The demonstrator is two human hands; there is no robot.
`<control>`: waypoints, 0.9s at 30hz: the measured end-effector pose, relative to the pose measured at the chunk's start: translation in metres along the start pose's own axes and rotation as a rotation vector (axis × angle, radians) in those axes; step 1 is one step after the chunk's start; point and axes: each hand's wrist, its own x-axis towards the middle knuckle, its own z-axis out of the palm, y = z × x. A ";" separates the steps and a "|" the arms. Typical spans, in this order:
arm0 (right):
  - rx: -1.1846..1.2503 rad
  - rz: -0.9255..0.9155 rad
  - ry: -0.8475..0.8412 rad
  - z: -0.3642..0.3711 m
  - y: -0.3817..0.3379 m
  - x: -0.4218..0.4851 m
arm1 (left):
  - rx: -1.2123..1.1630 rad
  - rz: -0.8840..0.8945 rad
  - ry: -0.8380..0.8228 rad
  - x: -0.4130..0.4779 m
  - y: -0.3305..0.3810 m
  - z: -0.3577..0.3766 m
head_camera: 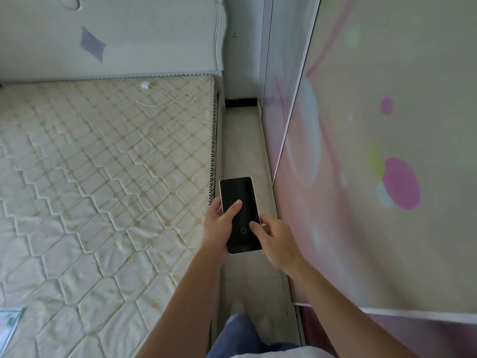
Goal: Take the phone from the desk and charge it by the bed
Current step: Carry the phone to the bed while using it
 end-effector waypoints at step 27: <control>0.162 0.085 0.056 0.003 -0.090 0.382 | 0.025 -0.055 -0.119 0.359 0.189 0.051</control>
